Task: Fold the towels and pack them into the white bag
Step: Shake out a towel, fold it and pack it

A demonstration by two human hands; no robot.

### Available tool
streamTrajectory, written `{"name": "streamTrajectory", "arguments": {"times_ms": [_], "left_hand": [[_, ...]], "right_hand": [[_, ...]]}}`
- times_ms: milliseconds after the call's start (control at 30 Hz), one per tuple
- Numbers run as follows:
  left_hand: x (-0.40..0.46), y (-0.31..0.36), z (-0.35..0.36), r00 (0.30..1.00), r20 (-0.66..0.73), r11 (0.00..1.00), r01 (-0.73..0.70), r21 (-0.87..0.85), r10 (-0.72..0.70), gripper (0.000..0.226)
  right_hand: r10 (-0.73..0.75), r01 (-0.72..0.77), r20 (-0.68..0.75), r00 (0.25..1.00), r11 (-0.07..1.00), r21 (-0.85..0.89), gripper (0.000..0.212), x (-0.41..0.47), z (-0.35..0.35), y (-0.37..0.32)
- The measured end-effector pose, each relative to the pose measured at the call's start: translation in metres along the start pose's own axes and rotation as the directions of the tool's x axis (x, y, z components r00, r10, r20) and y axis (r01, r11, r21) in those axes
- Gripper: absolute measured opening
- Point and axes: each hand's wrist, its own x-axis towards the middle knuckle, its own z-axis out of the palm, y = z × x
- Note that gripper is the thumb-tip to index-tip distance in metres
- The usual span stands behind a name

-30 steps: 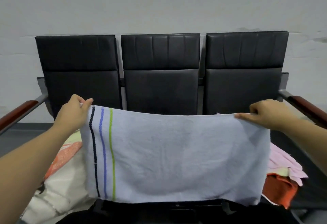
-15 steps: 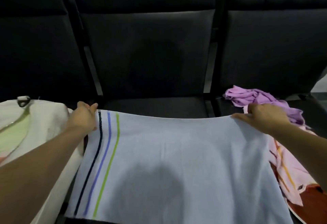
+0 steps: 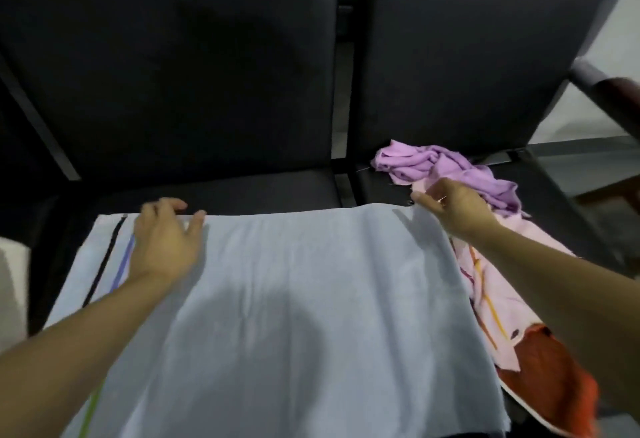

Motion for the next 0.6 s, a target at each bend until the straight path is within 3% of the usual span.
{"name": "streamTrajectory", "arguments": {"times_ms": [67, 133, 200, 267, 333, 433, 533, 600], "left_hand": [[-0.035, 0.042, 0.028, 0.994, 0.099, 0.995, -0.040, -0.092, 0.049, 0.021], [-0.078, 0.085, 0.056, 0.965, 0.243, 0.983, -0.054, -0.174, 0.096, 0.020], [-0.124, 0.120, 0.082, 0.916, 0.377, 0.971, -0.047, -0.233, 0.135, 0.025], [-0.166, 0.148, 0.109, 0.853, 0.500, 0.966, -0.018, -0.257, 0.149, 0.029], [-0.204, 0.169, 0.135, 0.791, 0.591, 0.956, 0.022, -0.291, 0.162, 0.029], [-0.240, 0.194, 0.162, 0.728, 0.668, 0.931, 0.116, -0.346, 0.157, 0.025], [-0.258, 0.217, 0.175, 0.744, 0.655, 0.943, 0.113, -0.314, 0.129, 0.032], [-0.266, 0.229, 0.177, 0.767, 0.637, 0.970, 0.093, -0.226, 0.075, 0.039]], "right_hand": [[0.057, -0.060, 0.053, 0.997, 0.997, 0.052, 0.049, -0.018, -0.004, 0.013], [0.130, -0.143, 0.067, 0.989, 0.958, 0.247, 0.044, -0.034, -0.005, 0.027], [0.221, -0.256, 0.130, 0.966, 0.784, 0.566, 0.033, -0.055, -0.001, 0.033], [0.245, -0.329, 0.222, 0.944, 0.631, 0.703, 0.028, -0.078, 0.008, 0.036], [0.213, -0.367, 0.299, 0.930, 0.584, 0.724, 0.032, -0.094, 0.018, 0.038], [0.161, -0.367, 0.349, 0.923, 0.641, 0.674, 0.041, -0.098, 0.015, 0.040], [0.171, -0.380, 0.352, 0.920, 0.604, 0.700, 0.043, -0.095, 0.006, 0.044], [0.130, -0.350, 0.365, 0.922, 0.680, 0.644, 0.048, -0.094, 0.008, 0.048]]}}
